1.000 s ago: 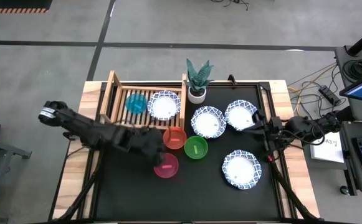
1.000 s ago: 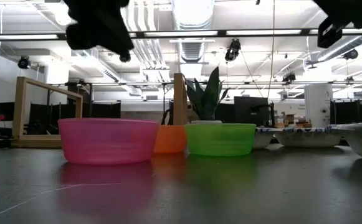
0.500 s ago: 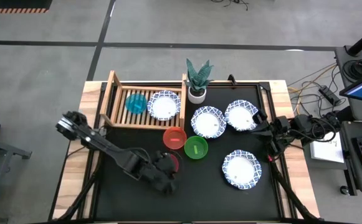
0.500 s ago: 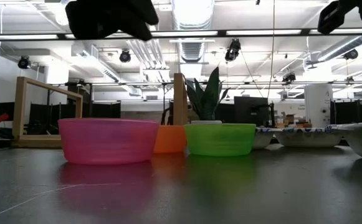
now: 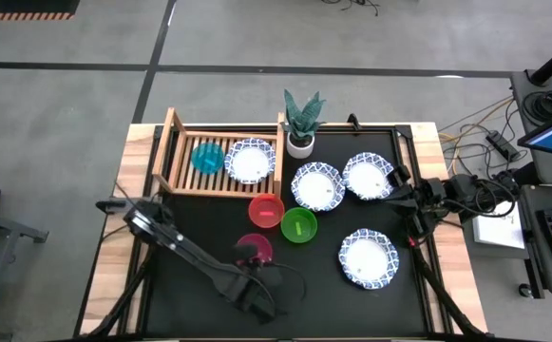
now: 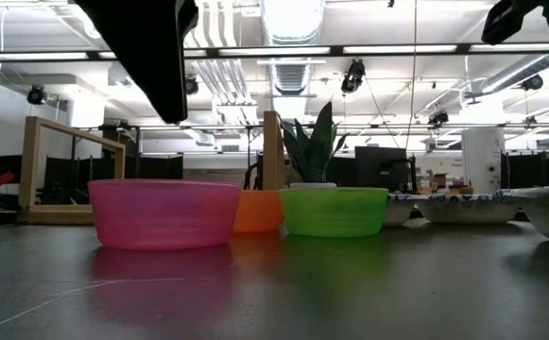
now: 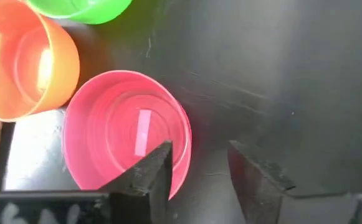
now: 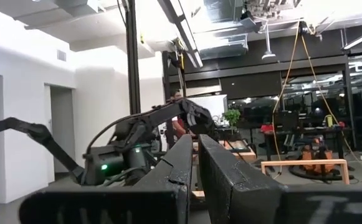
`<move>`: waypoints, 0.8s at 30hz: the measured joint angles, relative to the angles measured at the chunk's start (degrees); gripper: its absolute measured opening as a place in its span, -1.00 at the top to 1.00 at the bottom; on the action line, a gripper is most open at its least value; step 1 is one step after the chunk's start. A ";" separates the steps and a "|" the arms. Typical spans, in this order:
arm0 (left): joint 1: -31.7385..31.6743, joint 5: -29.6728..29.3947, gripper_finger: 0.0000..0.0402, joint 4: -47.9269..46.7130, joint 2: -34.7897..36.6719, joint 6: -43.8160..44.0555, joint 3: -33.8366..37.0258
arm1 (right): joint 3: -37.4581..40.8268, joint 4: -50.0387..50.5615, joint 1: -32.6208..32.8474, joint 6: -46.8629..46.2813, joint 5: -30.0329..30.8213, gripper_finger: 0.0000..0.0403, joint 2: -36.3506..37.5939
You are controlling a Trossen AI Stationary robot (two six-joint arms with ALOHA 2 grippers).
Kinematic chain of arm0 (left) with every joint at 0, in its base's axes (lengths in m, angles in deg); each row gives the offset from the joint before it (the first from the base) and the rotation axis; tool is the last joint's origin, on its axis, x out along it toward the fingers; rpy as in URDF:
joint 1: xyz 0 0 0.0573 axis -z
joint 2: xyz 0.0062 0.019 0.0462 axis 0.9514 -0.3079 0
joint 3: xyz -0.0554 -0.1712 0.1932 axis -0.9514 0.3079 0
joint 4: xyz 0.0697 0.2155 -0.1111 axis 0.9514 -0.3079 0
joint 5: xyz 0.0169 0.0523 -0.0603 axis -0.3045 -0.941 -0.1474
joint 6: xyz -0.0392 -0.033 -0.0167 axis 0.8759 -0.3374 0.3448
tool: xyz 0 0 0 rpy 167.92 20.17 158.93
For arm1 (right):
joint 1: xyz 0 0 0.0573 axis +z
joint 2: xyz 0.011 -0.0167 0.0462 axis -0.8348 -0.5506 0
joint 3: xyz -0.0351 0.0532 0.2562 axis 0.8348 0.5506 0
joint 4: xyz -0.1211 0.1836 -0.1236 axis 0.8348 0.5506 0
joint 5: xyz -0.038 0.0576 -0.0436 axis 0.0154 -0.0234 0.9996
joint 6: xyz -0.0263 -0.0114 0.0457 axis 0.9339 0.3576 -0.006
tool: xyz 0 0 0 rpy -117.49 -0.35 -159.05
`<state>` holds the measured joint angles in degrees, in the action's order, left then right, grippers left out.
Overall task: Place and stack bowls onto a shelf
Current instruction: Stack the pink bowl on top of the blue bowl on the shelf
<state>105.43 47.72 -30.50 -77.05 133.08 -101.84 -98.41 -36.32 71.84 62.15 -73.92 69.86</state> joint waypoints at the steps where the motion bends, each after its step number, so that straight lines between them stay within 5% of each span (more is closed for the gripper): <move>1: 0.00 -0.05 0.27 -0.66 -0.73 -0.87 -0.97 | 0.00 0.00 0.00 0.32 0.00 0.91 0.02; 10: -0.02 -0.09 0.17 -0.89 -1.71 -1.49 1.83 | -0.07 -0.04 -0.01 3.58 0.91 0.91 0.02; 24: -0.09 -0.12 0.37 5.89 -1.64 -0.07 11.86 | -0.09 -0.11 -0.02 5.06 0.94 0.91 0.02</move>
<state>105.34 47.60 -24.60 -78.69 133.01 -89.98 -98.50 -36.43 71.81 67.21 -72.98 69.88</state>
